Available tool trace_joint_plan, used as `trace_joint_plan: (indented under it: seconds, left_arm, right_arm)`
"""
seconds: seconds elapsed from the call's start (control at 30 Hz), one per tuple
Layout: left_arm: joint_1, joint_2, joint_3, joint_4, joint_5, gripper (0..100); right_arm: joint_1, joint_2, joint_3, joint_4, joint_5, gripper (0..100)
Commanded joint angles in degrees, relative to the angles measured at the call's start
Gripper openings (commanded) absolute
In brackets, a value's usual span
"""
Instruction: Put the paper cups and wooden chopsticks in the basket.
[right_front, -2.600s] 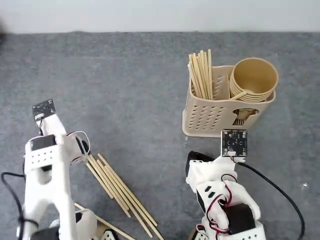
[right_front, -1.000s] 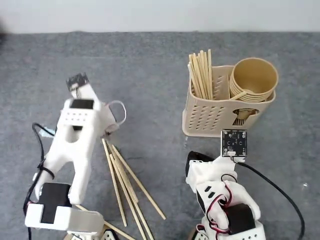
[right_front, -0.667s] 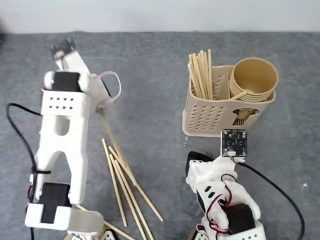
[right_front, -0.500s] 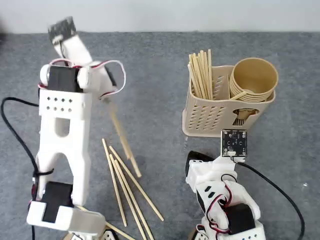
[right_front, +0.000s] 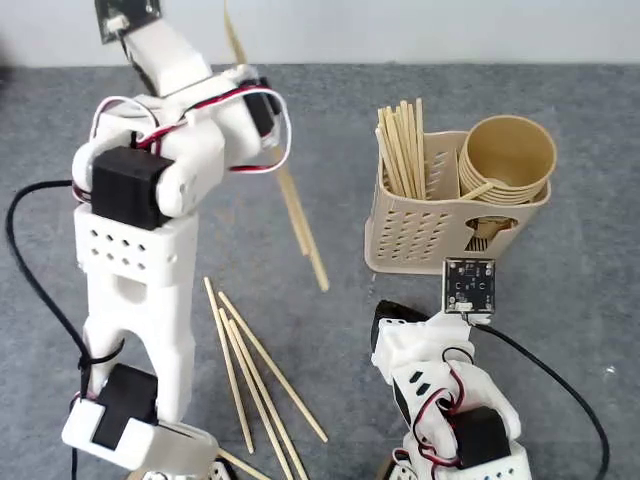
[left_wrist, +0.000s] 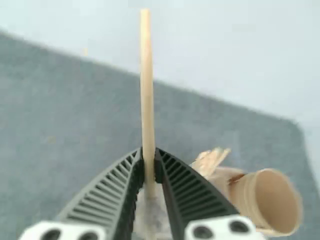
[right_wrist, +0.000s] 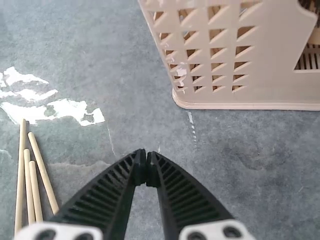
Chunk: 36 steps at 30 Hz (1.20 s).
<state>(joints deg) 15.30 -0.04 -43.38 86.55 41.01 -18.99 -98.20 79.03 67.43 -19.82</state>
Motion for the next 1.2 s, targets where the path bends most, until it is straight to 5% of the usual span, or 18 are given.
trace_joint_plan:
  seconds: [0.0, 0.33, 0.63, 0.93, 1.17]
  left_arm:
    - [1.67, -0.70, -2.95, -8.09, 0.88, 1]
    - [4.57, -0.26, 1.63, -32.79, 6.68, 1]
    - [8.00, -0.26, 22.37, -63.03, 3.69, 1]
    - [8.00, -0.26, 36.70, -76.40, -5.63, 1]
    - [10.37, -0.35, 43.56, -77.01, -10.64, 2]
  right_arm:
    - [-0.31, 0.22, -0.26, -1.10, -0.62, 1.4]
    - [-1.71, 0.22, -0.18, -1.10, -0.62, 1.3]
    - [-3.12, 0.22, 3.60, -4.79, -0.62, 1.3]
    - [-3.21, 0.22, 3.60, -4.79, -0.62, 1.3]
    - [-3.12, 0.22, 3.60, -4.79, -0.62, 1.3]
